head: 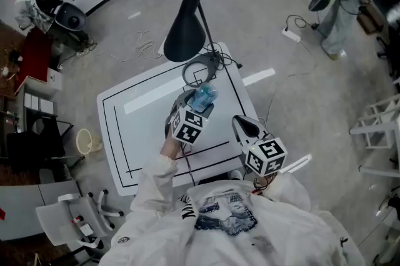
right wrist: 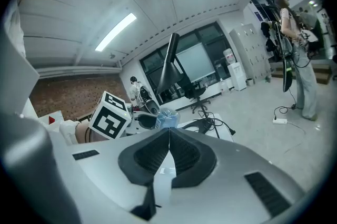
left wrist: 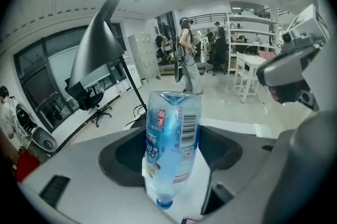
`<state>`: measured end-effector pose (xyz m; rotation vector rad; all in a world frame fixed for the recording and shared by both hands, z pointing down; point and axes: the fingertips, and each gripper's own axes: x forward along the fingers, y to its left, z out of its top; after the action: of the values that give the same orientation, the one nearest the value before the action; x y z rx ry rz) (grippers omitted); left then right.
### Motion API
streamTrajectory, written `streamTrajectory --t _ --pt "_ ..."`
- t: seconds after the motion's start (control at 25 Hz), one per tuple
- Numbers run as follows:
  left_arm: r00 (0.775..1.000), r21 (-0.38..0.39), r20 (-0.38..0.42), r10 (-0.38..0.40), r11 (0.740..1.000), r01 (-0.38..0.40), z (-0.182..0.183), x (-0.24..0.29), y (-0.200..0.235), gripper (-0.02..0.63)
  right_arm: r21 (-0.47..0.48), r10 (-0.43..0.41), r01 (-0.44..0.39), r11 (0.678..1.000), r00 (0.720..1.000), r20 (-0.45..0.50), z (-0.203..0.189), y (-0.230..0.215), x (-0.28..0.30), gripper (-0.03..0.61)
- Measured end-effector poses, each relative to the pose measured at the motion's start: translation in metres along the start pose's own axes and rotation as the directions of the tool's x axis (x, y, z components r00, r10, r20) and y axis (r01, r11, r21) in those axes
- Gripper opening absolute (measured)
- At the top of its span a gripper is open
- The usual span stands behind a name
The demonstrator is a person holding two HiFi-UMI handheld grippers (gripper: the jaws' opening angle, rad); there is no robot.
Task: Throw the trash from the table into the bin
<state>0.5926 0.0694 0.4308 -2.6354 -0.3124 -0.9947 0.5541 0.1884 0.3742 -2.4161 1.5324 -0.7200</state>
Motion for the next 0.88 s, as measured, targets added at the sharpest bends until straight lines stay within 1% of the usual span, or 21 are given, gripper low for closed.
streamTrajectory --t 0.28,0.44,0.64,0.88 --pt "0.992 -0.06 0.109 0.063 0.997 -0.057 0.029 -0.055 -0.023 0.311 -0.009 0.024 -0.024 1.0 0.999 0.024 -0.007 0.008 -0.042 0.021" --pt "0.982 -0.123 0.157 0.108 0.988 -0.089 0.04 -0.089 -0.035 0.31 -0.017 0.054 -0.054 0.998 0.998 0.04 -0.008 0.021 -0.059 0.021" --pt "0.957 -0.24 0.228 0.181 0.963 -0.125 0.046 -0.13 -0.041 0.31 -0.047 0.11 -0.108 0.993 0.993 0.052 -0.011 0.044 -0.076 0.02" --pt "0.928 -0.371 0.279 0.245 0.919 -0.13 0.042 -0.178 -0.057 0.31 -0.069 0.144 -0.14 0.988 0.988 0.061 -0.016 0.061 -0.096 0.021"
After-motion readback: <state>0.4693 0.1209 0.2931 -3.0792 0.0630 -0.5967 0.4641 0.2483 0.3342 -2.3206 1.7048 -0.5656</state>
